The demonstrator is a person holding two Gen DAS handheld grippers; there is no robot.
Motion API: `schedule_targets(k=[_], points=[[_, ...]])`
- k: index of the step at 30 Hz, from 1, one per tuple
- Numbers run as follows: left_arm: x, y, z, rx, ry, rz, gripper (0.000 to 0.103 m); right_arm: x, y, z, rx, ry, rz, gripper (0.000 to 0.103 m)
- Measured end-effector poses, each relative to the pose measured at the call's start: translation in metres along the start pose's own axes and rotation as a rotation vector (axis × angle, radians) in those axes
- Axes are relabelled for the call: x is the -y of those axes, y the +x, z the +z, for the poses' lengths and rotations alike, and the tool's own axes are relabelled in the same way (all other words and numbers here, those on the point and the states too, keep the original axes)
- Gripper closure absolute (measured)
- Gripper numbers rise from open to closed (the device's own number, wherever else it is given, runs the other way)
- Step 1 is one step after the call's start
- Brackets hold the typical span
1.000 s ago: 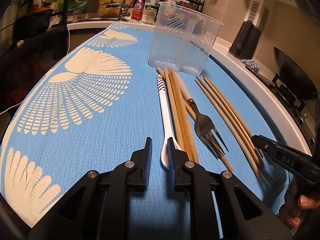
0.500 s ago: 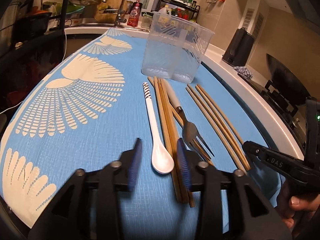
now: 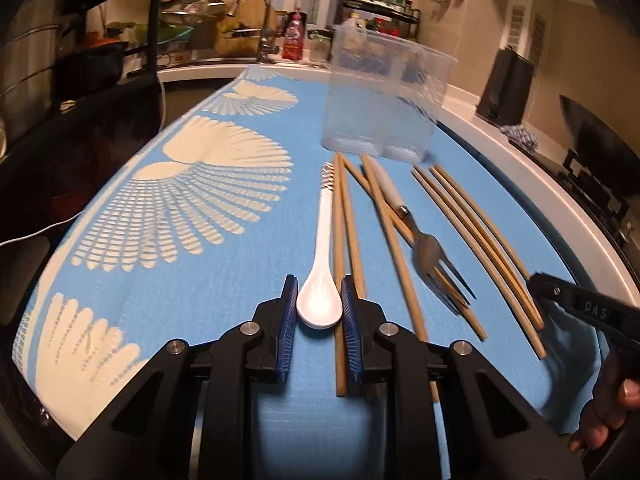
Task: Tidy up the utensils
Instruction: 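Close the left tool on the white spoon while the right tool grasps a wooden chopstick, then lift the spoon with the left tool while the right tool carries the chopstick over the container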
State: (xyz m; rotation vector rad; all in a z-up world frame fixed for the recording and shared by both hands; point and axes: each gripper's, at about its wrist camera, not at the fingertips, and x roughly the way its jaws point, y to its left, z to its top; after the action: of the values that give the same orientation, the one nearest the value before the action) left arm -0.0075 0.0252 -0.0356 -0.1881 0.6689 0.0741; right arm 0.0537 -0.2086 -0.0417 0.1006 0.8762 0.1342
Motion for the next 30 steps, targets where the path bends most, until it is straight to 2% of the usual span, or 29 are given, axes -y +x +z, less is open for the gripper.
schedule_targets(k=[5, 10, 16, 22, 30], points=[[-0.019, 0.008, 0.001, -0.023, -0.055, 0.006, 0.08, 0.0, 0.0, 0.0, -0.002, 0.013, 0.012, 0.095], [-0.019, 0.008, 0.001, -0.011, -0.04, 0.01, 0.08, 0.0, 0.0, -0.001, 0.009, 0.003, 0.023, 0.095], [-0.016, 0.008, -0.001, 0.002, -0.018, 0.022, 0.08, 0.004, -0.003, -0.011, 0.081, -0.016, 0.044, 0.096], [-0.017, 0.008, -0.003, 0.024, 0.006, 0.005, 0.08, -0.001, -0.004, -0.021, 0.169, -0.09, 0.02, 0.097], [-0.014, 0.005, -0.009, 0.058, 0.037, 0.007, 0.081, -0.003, -0.01, -0.037, 0.256, -0.123, -0.003, 0.097]])
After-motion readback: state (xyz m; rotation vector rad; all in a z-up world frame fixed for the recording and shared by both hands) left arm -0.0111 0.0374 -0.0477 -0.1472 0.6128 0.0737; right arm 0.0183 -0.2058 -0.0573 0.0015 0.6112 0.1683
